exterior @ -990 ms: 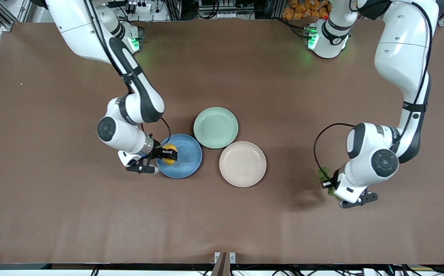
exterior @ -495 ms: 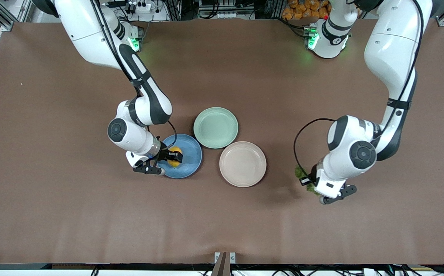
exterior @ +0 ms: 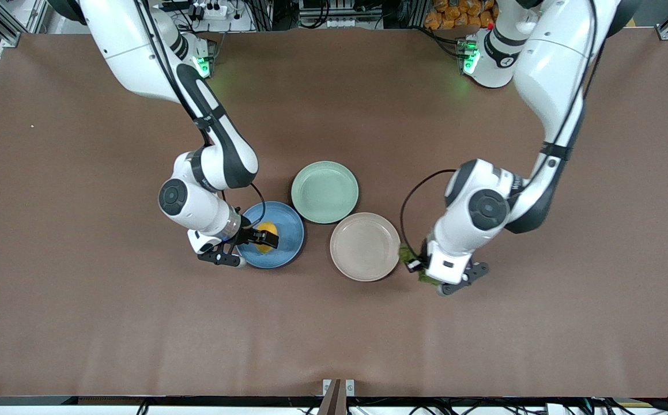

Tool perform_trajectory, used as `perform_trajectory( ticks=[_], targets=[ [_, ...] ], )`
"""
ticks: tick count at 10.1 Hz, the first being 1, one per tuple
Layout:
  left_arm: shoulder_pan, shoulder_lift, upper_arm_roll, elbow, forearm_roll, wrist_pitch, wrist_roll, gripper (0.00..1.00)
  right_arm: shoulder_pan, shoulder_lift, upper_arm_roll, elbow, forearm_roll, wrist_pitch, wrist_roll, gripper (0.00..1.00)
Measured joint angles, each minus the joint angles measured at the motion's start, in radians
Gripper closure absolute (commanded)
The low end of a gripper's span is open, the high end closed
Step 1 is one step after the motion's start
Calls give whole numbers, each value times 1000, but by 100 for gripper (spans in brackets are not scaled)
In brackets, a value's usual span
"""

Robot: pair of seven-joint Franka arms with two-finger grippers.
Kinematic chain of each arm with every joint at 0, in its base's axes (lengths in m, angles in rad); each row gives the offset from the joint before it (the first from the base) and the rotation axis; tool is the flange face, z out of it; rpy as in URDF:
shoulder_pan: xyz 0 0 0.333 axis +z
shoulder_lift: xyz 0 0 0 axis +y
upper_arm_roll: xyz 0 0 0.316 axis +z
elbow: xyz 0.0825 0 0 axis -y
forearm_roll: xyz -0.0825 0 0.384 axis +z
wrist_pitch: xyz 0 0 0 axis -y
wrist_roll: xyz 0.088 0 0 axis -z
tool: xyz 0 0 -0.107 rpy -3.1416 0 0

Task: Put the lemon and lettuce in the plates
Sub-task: 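Lower the lettuce onto the cream plate with the left gripper, then release the lemon and lettuce, withdrawing both grippers from the plates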

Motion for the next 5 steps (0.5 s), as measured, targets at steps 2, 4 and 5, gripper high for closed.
perform_trajectory(
  ticks=[2, 4, 5],
  targets=[
    [-57, 5, 3, 0, 0, 25, -62, 100, -51, -70, -10, 33, -23, -158, -3, 0],
    [-110, 13, 4, 0, 0, 26, -100, 4, -128, -140, -13, 35, -137, -264, -39, 0],
    [-130, 20, 4, -1, 0, 26, -114, 0, -163, -158, -14, 34, -173, -281, -84, 0]
  ],
)
